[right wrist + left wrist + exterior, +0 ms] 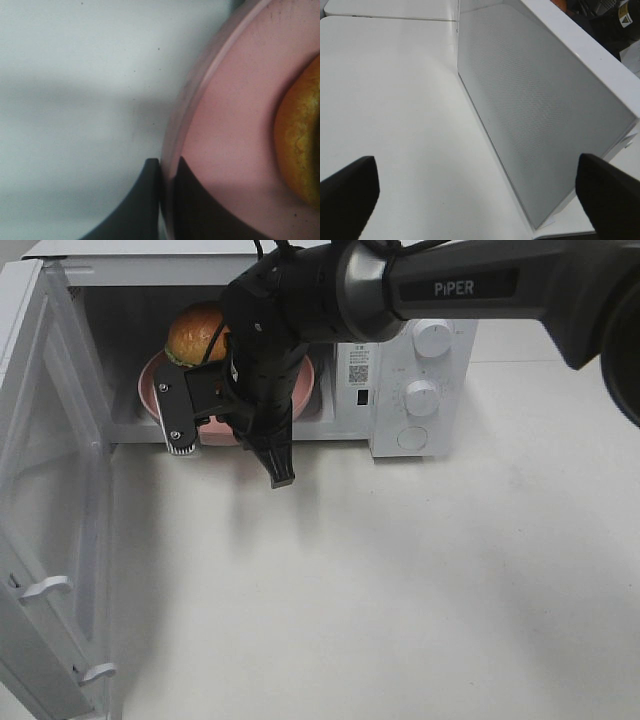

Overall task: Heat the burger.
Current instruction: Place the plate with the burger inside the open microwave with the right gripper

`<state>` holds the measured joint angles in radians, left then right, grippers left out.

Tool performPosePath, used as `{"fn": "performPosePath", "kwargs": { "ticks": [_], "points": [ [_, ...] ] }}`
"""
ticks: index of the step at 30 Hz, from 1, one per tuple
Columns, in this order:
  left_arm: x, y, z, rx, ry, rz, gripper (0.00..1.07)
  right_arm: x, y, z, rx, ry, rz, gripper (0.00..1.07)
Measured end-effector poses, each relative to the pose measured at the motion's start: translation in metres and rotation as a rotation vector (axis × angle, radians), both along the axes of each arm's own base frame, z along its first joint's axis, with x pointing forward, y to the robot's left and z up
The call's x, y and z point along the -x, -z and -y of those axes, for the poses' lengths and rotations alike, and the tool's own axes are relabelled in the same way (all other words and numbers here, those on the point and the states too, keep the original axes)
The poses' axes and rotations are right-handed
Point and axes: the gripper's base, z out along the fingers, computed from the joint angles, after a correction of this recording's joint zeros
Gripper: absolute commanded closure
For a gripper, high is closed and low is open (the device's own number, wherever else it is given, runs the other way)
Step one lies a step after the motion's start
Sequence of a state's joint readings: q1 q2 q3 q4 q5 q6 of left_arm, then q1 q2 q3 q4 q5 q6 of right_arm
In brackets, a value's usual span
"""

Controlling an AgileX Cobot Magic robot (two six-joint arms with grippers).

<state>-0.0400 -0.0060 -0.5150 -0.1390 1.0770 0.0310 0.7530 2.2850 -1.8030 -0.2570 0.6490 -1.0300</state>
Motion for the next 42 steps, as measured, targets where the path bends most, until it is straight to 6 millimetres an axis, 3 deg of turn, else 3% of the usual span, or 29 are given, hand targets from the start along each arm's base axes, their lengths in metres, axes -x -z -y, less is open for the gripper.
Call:
{"fn": "performPosePath", "kwargs": {
  "ticks": [12, 23, 38, 42],
  "points": [
    [0.0, 0.0, 0.0, 0.0, 0.0, 0.0, 0.07, -0.036, 0.004, 0.0, -0.042, 0.066, 0.038, 1.07],
    [0.0, 0.0, 0.0, 0.0, 0.0, 0.0, 0.07, -0.057, 0.011, 0.004, -0.063, 0.109, 0.054, 1.07],
    [0.0, 0.0, 0.0, 0.0, 0.0, 0.0, 0.07, -0.063, 0.015, 0.003, -0.082, 0.106, 0.075, 1.05],
    [0.0, 0.0, 0.0, 0.0, 0.0, 0.0, 0.07, -0.063, 0.015, 0.002, -0.094, 0.108, 0.071, 0.99]
  ]
}}
